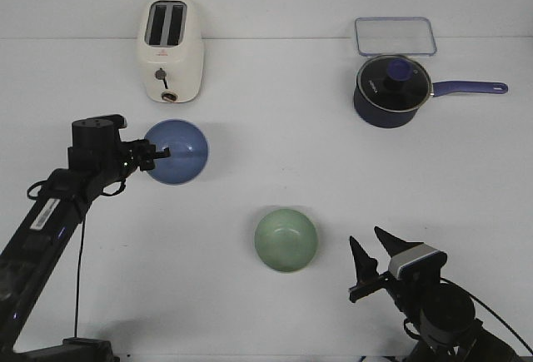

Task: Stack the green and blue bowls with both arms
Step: 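Carry the blue bowl with the left gripper and lower it onto the green bowl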

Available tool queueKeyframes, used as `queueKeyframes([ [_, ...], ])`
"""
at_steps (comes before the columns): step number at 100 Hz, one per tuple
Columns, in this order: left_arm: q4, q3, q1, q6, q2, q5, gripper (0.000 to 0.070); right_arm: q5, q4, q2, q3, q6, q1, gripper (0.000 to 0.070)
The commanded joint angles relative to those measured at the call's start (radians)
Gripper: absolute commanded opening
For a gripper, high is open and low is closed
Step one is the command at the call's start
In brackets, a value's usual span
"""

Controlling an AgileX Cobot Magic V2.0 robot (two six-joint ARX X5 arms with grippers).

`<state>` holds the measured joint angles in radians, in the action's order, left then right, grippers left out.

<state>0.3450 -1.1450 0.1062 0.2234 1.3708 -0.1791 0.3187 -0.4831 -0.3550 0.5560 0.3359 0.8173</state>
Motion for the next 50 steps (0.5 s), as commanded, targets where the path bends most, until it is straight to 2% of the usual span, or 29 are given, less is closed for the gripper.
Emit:
queueKeyframes([
  [1,0.030,-0.019,0.050,-0.006,-0.030,-0.020,0.0010,0.007,0.007,0.001,0.002,-0.023,0.008,0.0370],
  [18,0.082,0.000,0.262,0.026,-0.066,-0.029,0.0010,0.030,0.007,0.001,0.002,-0.023,0.008,0.0370],
  [35,0.014,0.040,0.485,0.085,-0.016,0.008,0.0010,0.029,-0.001,0.000,0.002,-0.027,0.008,0.0370],
  [50,-0.040,0.040,0.590,0.114,0.060,0.022,0.0009,0.030,-0.006,0.000,0.002,-0.027,0.008,0.0370],
])
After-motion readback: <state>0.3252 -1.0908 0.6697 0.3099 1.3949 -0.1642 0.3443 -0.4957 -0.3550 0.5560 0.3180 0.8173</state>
